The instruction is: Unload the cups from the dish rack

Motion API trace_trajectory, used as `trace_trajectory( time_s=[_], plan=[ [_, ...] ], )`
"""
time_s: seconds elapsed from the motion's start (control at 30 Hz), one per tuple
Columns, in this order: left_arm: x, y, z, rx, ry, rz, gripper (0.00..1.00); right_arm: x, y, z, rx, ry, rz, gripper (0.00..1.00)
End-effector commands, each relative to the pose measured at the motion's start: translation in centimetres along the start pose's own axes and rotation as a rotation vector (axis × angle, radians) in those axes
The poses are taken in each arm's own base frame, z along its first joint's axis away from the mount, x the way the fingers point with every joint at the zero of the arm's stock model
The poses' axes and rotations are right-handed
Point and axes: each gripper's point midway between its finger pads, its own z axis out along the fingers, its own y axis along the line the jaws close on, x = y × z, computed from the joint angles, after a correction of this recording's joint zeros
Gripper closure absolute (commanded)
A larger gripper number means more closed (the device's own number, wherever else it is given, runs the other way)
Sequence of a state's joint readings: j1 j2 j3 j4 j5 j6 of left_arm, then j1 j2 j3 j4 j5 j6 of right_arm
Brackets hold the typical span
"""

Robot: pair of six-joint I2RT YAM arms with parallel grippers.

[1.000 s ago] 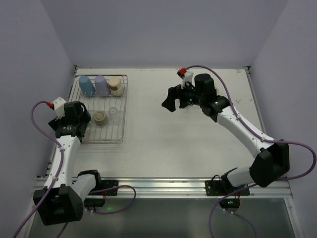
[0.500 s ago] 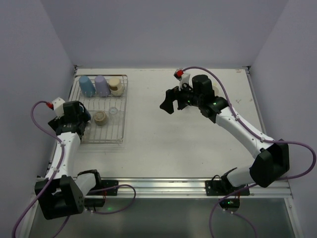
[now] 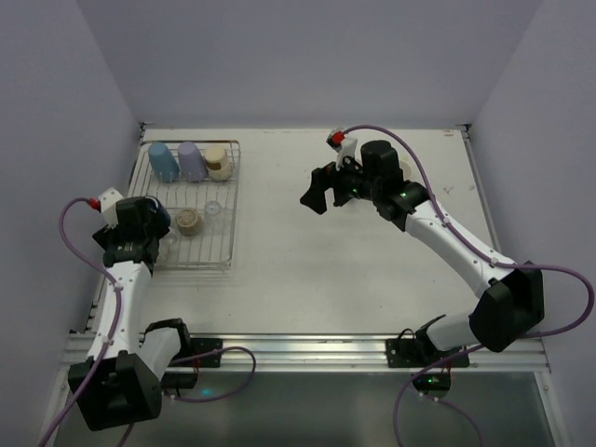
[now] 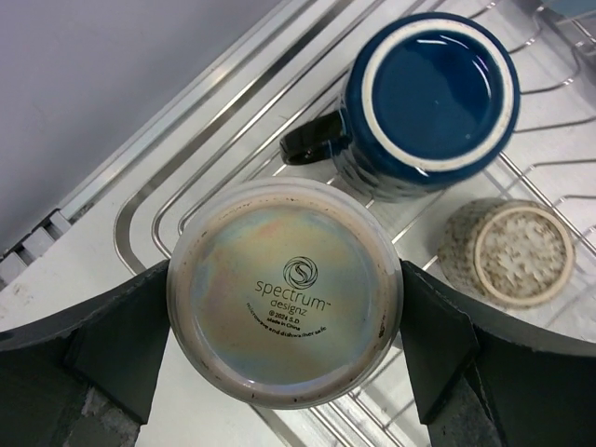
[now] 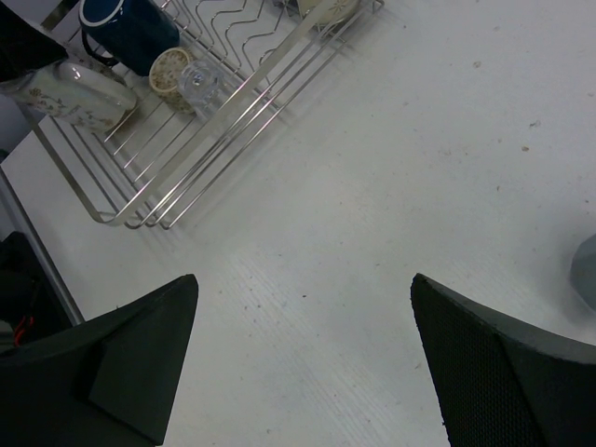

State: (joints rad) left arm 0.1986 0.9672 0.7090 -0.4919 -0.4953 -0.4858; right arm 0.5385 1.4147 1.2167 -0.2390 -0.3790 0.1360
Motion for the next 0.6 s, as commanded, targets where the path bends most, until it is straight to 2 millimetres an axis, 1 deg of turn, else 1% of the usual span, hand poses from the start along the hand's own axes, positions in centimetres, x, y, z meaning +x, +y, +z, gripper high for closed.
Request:
trace_trajectory(
  time_s=[0.0,0.07,0.1,0.13,0.23,0.37,0.4,0.47,0.5,0.57],
  plan=[
    [-2.3,-0.4,-2.1,0.076,-0.072,-0.026,0.70,-2.5,1.1,-0.6,-0.030,-0.071,-0.023,0.02],
    [-3.2,-0.6,-3.3,0.120,-0.099,-0.034,0.76,-2.6,1.2,-0.4,-0.035,-0.074,-0.008,0.02],
    [-3.8,-1.3,-4.0,0.163,-0.106,-0.040,0.77,-2.7,1.3,-0.4,-0.037,-0.075,-0.004,0.02],
    [-4.1,-1.5,-4.5,0.186,-0.113,-0.042,0.80,-2.7,1.3,-0.4,-0.041,-0.075,0.004,0.02],
    [-5.2,-2.4,-6.5,0.269,-0.127,-0.054,0.84,-2.9,1.6,-0.3,-0.051,-0.085,0.030,0.02],
    [-6.1,-2.9,-9.1,0.357,-0.145,-0.068,0.84,-3.4,1.9,-0.2,-0.061,-0.108,0.065,0.02],
    [-6.8,-3.2,-10.1,0.393,-0.159,-0.076,0.84,-3.5,1.9,-0.2,-0.064,-0.110,0.072,0.02],
    [-7.5,-3.5,-11.2,0.429,-0.172,-0.086,0.85,-3.8,2.2,-0.1,-0.076,-0.128,0.091,0.02],
    [-7.9,-4.1,-12.2,0.475,-0.170,-0.090,0.85,-3.8,2.2,-0.1,-0.082,-0.133,0.100,0.02],
    [-8.2,-5.3,-13.2,0.549,-0.161,-0.110,0.86,-4.3,2.6,-0.1,-0.102,-0.157,0.123,0.02]
  ],
)
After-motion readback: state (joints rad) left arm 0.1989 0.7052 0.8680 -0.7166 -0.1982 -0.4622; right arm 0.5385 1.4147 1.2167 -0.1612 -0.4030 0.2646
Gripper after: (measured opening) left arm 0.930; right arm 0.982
